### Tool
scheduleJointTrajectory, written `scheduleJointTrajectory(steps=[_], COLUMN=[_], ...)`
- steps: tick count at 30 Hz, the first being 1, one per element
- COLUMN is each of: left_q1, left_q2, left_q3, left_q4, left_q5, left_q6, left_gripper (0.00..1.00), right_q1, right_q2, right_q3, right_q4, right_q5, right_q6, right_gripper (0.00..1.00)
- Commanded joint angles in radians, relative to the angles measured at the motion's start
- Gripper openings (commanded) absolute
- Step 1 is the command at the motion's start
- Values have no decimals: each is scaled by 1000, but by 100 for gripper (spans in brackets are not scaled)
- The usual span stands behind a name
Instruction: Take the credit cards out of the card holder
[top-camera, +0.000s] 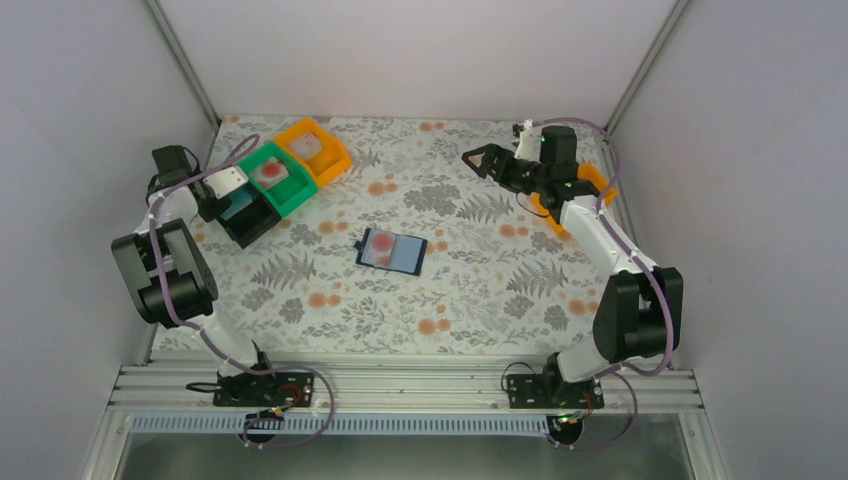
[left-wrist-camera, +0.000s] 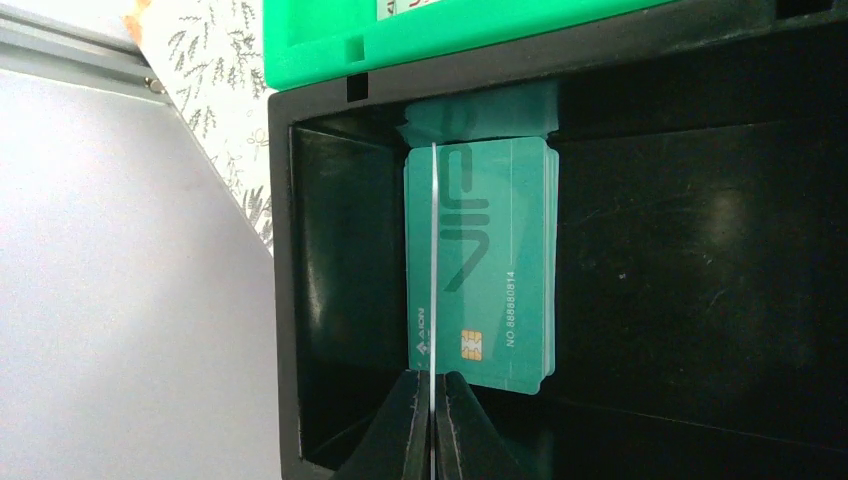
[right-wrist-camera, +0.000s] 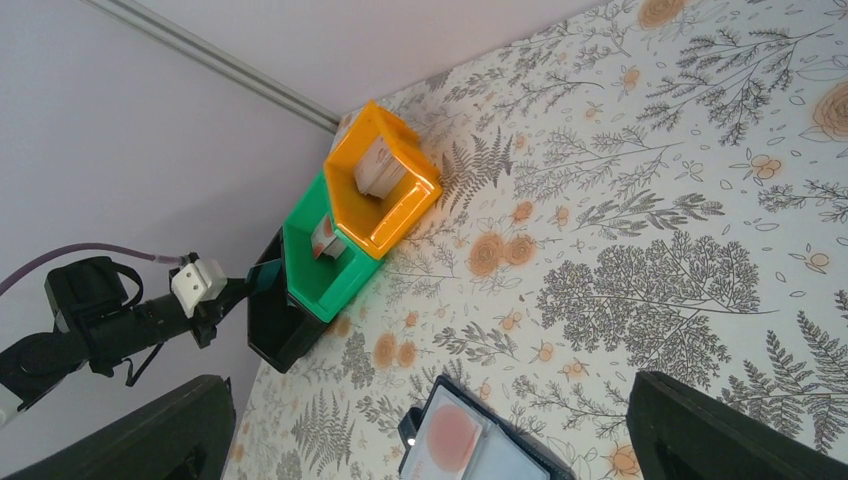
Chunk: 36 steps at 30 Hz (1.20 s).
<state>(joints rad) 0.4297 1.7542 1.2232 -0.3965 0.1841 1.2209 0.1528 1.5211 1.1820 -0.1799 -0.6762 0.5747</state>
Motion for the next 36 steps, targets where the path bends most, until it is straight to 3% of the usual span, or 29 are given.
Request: scheduleJointTrajectory(steps=[1,17,19,21,26,32,36], left_q1=[4,-54,-56,-62,-66,-57,-48], left_q2=[10,118,132,142,111,54,8], left_q3=[-20,14,23,27,32,94,108], left_q4=[24,190,192,199,144,-62,-123], left_q5=[-54,-247,-252,-272,-227,-34,47], left_q6=[-26,-80,-80,-73,-68,-11,20], left_gripper=[2,3,10,25,43,61,67], right_q1=[-11,-16,-18,-18,-16,-18,-18], right_q2=[12,-7,-11,-14,-19,-28,-39], right_q3=[13,-5,-7,-7,-8,-3,-8], right_q4=[2,-7,-8,-10,-15,-48,-87], right_q5=[-21,-31,-31,-31,-35,-34,-16], right_q6=[-1,-11,-12,-16,-20,-47,-76], right_gripper=[99,99,99,99,99,99,99])
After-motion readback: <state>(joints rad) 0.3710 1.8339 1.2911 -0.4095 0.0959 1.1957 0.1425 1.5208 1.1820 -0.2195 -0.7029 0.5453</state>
